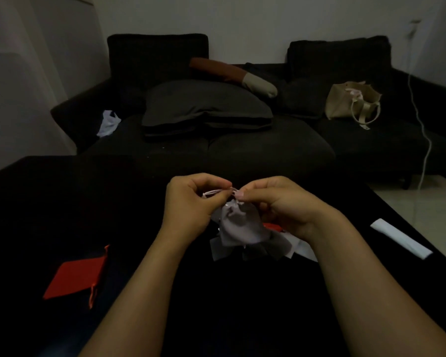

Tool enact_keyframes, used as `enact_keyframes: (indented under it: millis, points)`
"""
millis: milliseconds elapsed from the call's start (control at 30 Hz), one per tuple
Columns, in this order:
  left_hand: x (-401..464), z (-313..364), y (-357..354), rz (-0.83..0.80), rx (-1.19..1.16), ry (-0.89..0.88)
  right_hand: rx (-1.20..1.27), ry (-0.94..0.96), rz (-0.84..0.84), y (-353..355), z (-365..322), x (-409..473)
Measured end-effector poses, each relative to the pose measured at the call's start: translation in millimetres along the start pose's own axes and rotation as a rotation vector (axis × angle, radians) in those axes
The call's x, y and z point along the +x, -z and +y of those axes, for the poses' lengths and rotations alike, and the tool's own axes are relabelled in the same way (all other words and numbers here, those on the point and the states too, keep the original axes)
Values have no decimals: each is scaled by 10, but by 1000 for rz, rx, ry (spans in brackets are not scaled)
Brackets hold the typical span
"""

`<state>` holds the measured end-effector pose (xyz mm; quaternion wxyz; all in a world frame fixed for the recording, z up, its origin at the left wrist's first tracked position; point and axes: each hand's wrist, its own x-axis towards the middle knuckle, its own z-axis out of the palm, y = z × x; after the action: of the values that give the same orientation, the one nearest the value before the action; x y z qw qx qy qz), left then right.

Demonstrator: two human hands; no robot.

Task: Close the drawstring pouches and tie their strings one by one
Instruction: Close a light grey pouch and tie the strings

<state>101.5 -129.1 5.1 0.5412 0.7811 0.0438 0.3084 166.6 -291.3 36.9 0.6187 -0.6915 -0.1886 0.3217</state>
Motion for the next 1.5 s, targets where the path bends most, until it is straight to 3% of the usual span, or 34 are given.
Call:
enact_keyframes:
  millis: [100,233,367,467,667,800,1033,1233,1500]
  points:
    - [-49,16,-68,73,107,-137,24,-117,-38,-14,28,42]
    - [-84,73,-139,133,2,-164,203,-189,59,-43,68,122]
    - [-101,90,-180,87,-4,-115,492,-138,86,-56,77,148]
    - [-90,66,-186,90,-5,-135,537,-105,129,-63,86,162]
    - [-1,-91,-91,132,247,-264,753,26,214,-9,51,162]
    - [59,-157,37,110,213,-162,877,75,227,90,23,117]
    - [94,-147,-40,180,-7,47,669,155,339,207,109,182]
    - [108,-149,-15,258,-44,90,483,211,346,165,87,210]
    - [79,-53,23,106,-294,213,-549,286,229,152,133,128]
